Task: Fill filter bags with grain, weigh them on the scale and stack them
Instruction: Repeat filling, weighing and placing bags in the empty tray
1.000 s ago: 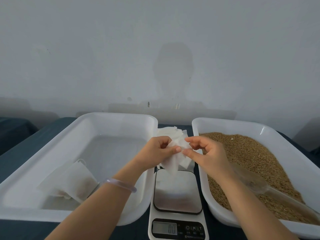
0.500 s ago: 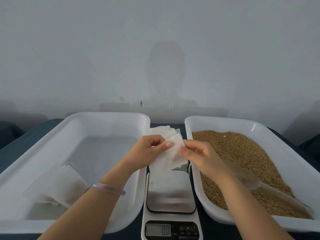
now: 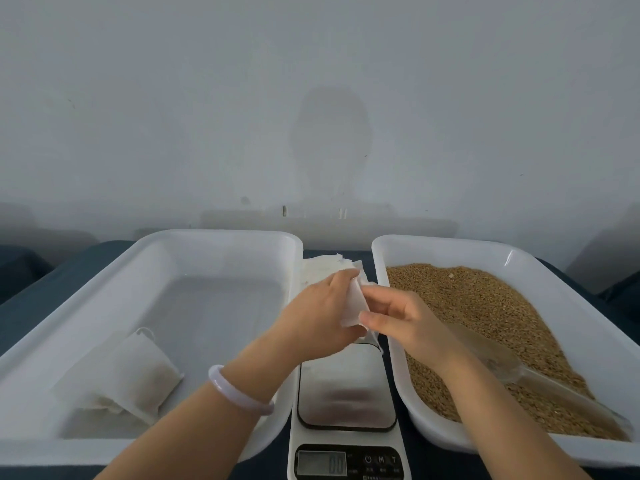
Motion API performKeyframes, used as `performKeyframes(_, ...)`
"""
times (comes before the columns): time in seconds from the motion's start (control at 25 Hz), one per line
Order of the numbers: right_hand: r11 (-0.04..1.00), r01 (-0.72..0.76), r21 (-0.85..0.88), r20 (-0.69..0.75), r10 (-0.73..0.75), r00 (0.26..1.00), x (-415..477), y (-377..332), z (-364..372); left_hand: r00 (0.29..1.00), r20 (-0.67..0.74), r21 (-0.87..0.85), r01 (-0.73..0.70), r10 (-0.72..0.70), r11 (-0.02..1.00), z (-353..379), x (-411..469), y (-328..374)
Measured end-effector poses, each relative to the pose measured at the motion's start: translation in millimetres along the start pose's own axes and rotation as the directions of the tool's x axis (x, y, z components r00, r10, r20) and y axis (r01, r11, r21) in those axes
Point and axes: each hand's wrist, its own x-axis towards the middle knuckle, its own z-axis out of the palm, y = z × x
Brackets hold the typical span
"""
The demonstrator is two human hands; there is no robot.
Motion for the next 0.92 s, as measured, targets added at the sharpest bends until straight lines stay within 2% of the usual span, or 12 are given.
performKeyframes(0.04, 0.998, 0.015, -0.053, -0.009, -0.016, 1.000, -2, -2, -1, 0.998, -0.001, -0.136, 0.054, -0.055, 0.989, 0, 0, -1)
performKeyframes(0.12, 0.976, 0.051, -0.211, -0.007, -0.054, 0.999, -6, -6, -6, 0.992, 0.091, -0.381, 0.118, -0.090, 0.917, -5, -3, -2)
performKeyframes(0.24, 0.869, 0.135, -0.475, 0.130, -0.083, 0.988, -16, -14, -14, 0.973, 0.230, -0.536, 0.110, 0.019, 0.837, -16, -8, 0)
performKeyframes(0.4, 0.766, 0.046, -0.641, 0.159, 0.074, 0.984, -29, -28, -22, 0.942, 0.297, -0.579, 0.045, 0.159, 0.814, -15, -9, 7)
performKeyframes(0.52, 0.766, 0.061, -0.640, 0.151, 0.047, 0.987, -32, -35, -21, 0.930, 0.347, -0.541, 0.098, 0.116, 0.835, -14, -9, 6)
performKeyframes(0.64, 0.786, 0.003, -0.618, 0.093, 0.069, 0.993, -31, -36, -19, 0.936, 0.341, -0.626, 0.155, 0.089, 0.765, -17, -10, 7)
performKeyframes(0.76, 0.779, 0.032, -0.626, 0.196, 0.117, 0.974, -27, -40, -12, 0.930, 0.353, -0.624, 0.155, 0.099, 0.766, -16, -12, 7)
performKeyframes(0.92, 0.784, 0.128, -0.607, 0.306, 0.082, 0.949, -27, -44, -8, 0.905, 0.405, -0.596, 0.153, 0.130, 0.788, -17, -13, 11)
